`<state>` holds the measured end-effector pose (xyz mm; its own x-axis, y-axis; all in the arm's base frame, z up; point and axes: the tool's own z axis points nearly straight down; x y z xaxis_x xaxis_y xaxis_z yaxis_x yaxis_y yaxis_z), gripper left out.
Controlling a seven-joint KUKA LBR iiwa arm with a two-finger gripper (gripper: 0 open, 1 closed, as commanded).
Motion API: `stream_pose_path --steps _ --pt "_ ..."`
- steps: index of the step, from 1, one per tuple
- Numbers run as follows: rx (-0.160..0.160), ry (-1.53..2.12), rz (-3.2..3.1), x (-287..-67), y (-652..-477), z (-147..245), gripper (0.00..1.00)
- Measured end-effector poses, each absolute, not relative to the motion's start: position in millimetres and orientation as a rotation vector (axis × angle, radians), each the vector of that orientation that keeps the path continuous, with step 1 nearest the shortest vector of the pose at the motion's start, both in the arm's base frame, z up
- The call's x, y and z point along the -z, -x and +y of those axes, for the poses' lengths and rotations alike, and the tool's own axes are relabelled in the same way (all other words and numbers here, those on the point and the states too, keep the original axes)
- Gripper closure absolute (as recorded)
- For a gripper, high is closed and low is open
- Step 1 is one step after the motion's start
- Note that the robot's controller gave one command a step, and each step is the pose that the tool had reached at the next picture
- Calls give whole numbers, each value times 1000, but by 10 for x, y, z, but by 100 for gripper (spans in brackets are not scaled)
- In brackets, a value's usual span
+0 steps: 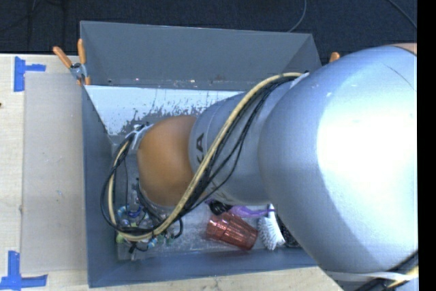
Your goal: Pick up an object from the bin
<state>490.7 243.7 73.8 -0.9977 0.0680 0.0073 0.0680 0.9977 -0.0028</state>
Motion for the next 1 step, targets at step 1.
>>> stream_pose_path --steps 1 --pt "-2 -52 -3136 -701 -4909 2343 0"
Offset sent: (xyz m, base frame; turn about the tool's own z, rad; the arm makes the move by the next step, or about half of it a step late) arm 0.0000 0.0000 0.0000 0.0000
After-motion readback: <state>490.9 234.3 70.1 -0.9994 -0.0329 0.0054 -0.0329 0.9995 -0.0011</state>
